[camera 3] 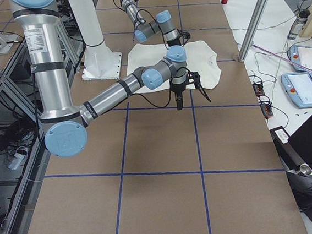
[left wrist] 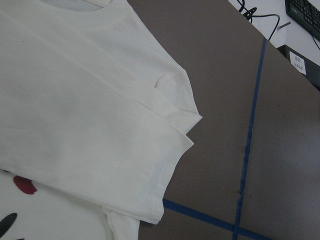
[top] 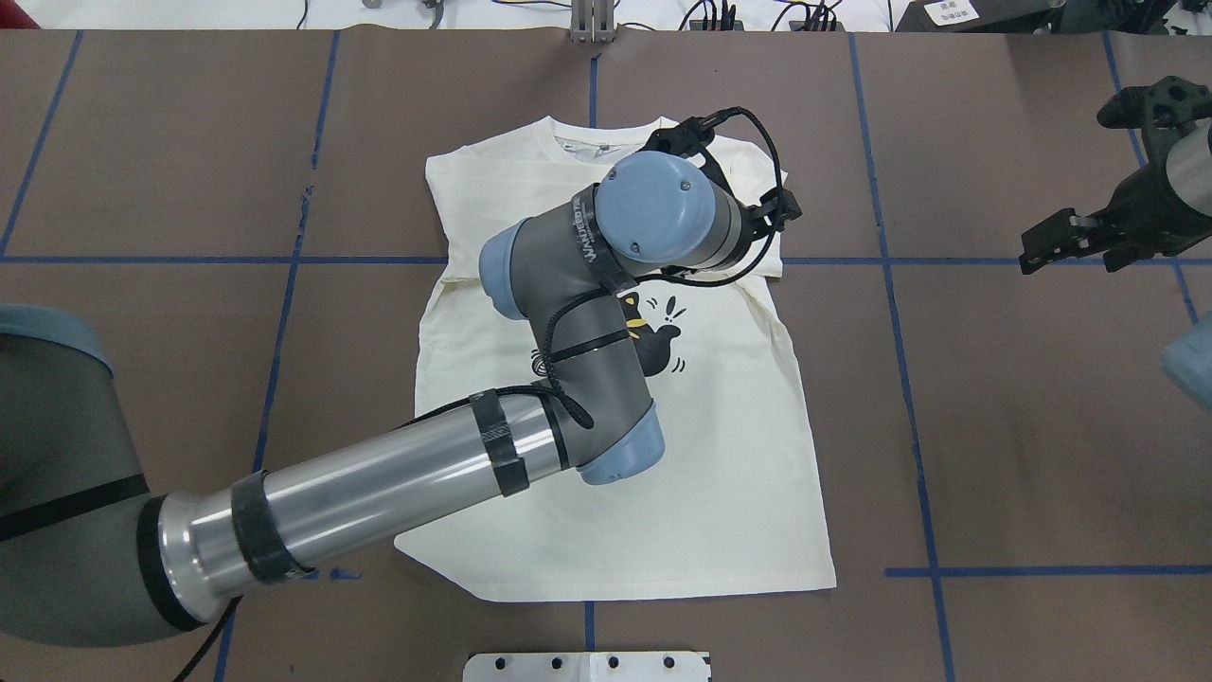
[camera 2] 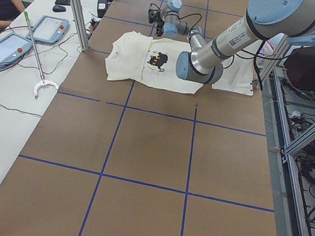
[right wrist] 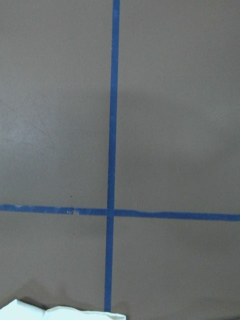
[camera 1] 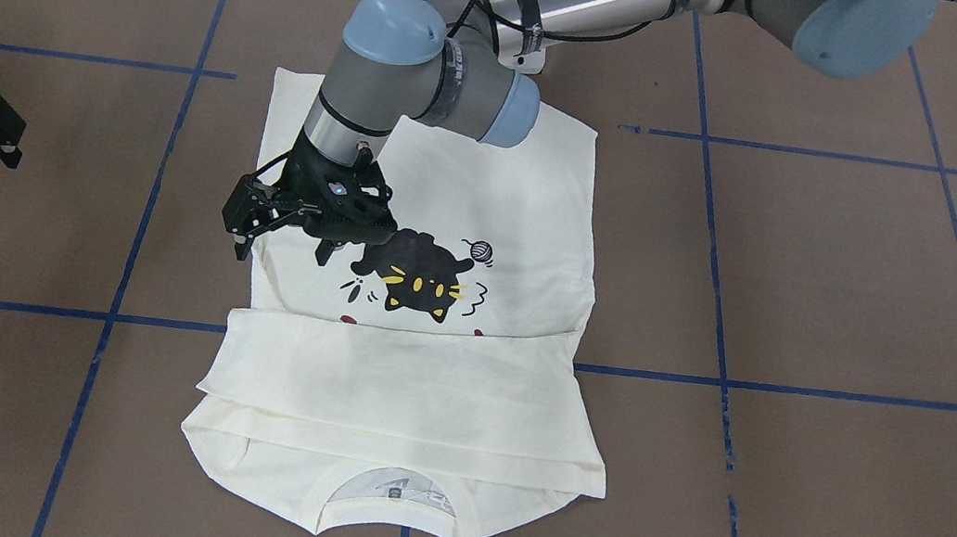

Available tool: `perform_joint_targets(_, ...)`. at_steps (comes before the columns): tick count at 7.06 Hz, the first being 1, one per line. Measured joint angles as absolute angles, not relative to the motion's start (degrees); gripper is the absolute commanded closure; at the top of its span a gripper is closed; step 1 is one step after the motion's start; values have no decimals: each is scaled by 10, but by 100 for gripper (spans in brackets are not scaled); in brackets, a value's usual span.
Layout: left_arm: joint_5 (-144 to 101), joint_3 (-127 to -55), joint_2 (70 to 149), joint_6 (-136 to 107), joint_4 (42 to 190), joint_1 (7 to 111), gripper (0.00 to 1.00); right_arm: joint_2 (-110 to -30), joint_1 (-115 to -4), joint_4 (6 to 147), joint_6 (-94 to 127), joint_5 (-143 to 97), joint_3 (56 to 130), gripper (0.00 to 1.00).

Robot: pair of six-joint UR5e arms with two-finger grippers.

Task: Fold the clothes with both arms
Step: 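Lift the sleeve with the left gripper and fold it across the shirt, then release the sleeve and move both grippers toward the shirt's near hem corners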

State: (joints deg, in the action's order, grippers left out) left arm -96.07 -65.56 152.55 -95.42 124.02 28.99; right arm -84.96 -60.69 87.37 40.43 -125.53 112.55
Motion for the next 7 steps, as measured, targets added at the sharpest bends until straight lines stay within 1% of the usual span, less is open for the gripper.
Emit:
perform_joint_targets(1,-976,-741,1462,-914,1195,293,0,-852,-576,852,465,-1249,1140,0)
perform_joint_targets(3,-984,-944,1306,-807,1096,295,0,-871,-472,806,613,-1180,1192,0)
perform_joint_targets(4,-989,-1038,1231,-771,1065,295,0,-878,-397,798,690,-1125,1218,0)
perform_joint_targets(5,-1000,-1123,1159,-751,1052,297,0,-882,-297,788,777,-1045,1235,0)
perform_joint_targets(6,-1010,-1190,1102,-744,1046,300,0,-886,-203,774,851,-966,1245,0)
perform_joint_targets(7,-1014,-1229,1069,-741,1044,301,0,-890,-136,766,901,-922,1247,0)
